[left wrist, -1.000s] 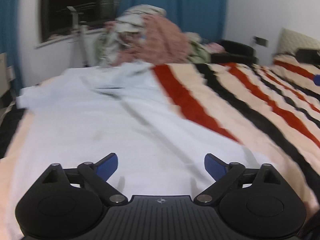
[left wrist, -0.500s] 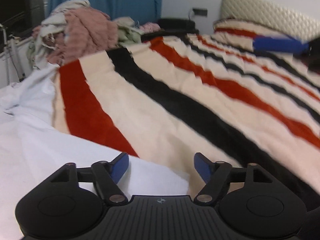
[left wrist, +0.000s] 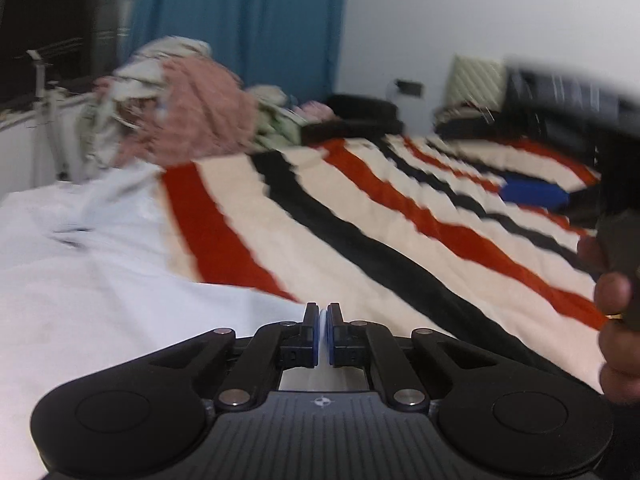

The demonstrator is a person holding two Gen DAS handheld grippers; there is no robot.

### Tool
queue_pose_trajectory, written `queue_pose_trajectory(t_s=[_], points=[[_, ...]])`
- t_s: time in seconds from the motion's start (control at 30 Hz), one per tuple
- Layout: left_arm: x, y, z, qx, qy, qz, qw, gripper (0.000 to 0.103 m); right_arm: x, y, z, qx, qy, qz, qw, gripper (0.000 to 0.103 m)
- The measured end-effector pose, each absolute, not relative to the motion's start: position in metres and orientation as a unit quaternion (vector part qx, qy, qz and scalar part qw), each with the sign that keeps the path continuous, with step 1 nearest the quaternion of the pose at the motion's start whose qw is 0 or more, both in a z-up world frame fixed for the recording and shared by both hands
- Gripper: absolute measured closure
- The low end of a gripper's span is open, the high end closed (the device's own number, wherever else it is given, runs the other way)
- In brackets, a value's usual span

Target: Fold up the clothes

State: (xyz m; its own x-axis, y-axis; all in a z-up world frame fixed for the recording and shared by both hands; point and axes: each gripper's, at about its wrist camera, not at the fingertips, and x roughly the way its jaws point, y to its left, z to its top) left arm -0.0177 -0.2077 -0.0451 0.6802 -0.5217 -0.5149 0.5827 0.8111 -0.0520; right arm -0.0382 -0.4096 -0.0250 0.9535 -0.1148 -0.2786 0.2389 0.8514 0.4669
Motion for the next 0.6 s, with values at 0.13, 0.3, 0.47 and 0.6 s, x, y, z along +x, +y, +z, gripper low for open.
queue_pose_trajectory(t_s=[0.13,0.3,0.47,0.6], points=[[-0.040,-0.131,-0.016,-0.026,0.269,-0.277,0.922,0.099,-0.039,-0.400,-0.023,0.253,0.126,-0.076,0.956,0.015],[-0.072,-0.047,-0.011,-0.091,0.301,-0.214,0.925,0.099,-0.034,-0.377,-0.022,0.225,0.149,-0.064,0.961,0.015],[-0.070,-0.011,-0.042,-0.081,0.383,-0.138,0.910,0.100,-0.030,-0.349,-0.020,0.188,0.166,-0.044,0.967,0.015],[-0.055,0.005,-0.056,-0.099,0.420,-0.109,0.896,0.100,-0.027,-0.325,-0.022,0.156,0.184,-0.023,0.970,0.015]])
